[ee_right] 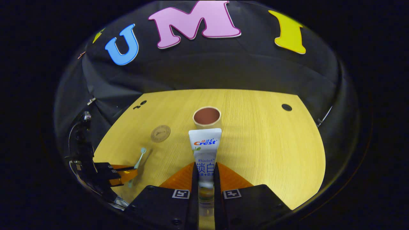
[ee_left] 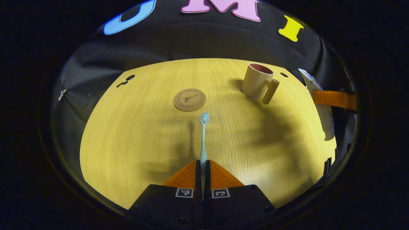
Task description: Put the toothbrush and toothpaste on the desktop into the cup, then pick up the cup and place it on the coaster on the desktop.
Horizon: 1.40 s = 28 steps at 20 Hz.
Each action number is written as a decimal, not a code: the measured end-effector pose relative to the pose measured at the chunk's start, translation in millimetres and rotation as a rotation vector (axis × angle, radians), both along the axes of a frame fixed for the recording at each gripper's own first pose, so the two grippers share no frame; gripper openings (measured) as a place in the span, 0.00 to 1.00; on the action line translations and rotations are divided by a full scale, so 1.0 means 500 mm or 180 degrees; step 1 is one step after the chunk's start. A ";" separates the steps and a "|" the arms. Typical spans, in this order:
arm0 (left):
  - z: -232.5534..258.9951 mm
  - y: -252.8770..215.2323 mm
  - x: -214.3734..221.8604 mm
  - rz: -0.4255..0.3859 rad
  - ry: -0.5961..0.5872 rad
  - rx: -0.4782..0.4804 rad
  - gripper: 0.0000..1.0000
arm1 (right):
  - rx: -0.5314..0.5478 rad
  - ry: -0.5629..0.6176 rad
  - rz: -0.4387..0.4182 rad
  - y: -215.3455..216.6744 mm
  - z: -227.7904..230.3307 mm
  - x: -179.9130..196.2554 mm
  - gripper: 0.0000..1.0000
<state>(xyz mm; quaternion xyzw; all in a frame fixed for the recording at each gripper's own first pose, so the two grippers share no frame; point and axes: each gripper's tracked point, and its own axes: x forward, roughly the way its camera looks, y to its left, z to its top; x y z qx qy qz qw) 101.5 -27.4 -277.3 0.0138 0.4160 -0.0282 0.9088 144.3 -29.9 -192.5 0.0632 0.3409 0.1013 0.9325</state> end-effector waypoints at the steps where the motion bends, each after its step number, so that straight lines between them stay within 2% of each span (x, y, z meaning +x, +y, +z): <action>1: 0.010 -0.003 0.003 0.0014 -0.0066 -0.0031 0.06 | 0.0018 -0.0097 -0.0015 -0.001 0.020 0.021 0.23; 6: 0.085 -0.015 0.012 0.0104 -0.0501 -0.0249 0.06 | 0.0030 -0.0687 -0.0049 0.007 0.113 0.120 0.23; 7: 0.096 -0.018 0.013 0.0100 -0.0564 -0.0274 0.06 | 0.0077 -0.0833 -0.0068 0.012 0.136 0.141 0.18; 8: 0.105 -0.022 0.015 0.0090 -0.0608 -0.0295 0.06 | 0.0136 -0.1001 -0.0096 0.019 0.155 0.166 0.23; 13: 0.134 -0.037 0.016 0.0065 -0.0766 -0.0305 0.06 | 0.0240 -0.1703 -0.0239 0.028 0.235 0.248 0.22; 21: 0.170 -0.051 0.042 0.0235 -0.0991 -0.0514 0.06 | 0.0152 -0.2073 -0.0248 0.046 0.196 0.370 0.22; 22: 0.173 -0.052 0.048 0.0259 -0.1015 -0.0539 0.06 | 0.0147 -0.2080 -0.0242 0.049 0.182 0.385 0.18; 23: 0.178 -0.052 0.055 0.0278 -0.1038 -0.0565 0.06 | 0.0142 -0.2078 -0.0229 0.052 0.169 0.395 0.23; 27: 0.191 -0.049 0.080 0.0375 -0.1140 -0.0658 0.06 | 0.0150 -0.2032 -0.0214 0.060 0.108 0.424 0.18; 28: 0.195 -0.050 0.084 0.0386 -0.1167 -0.0680 0.06 | 0.0158 -0.2029 -0.0215 0.061 0.099 0.426 0.23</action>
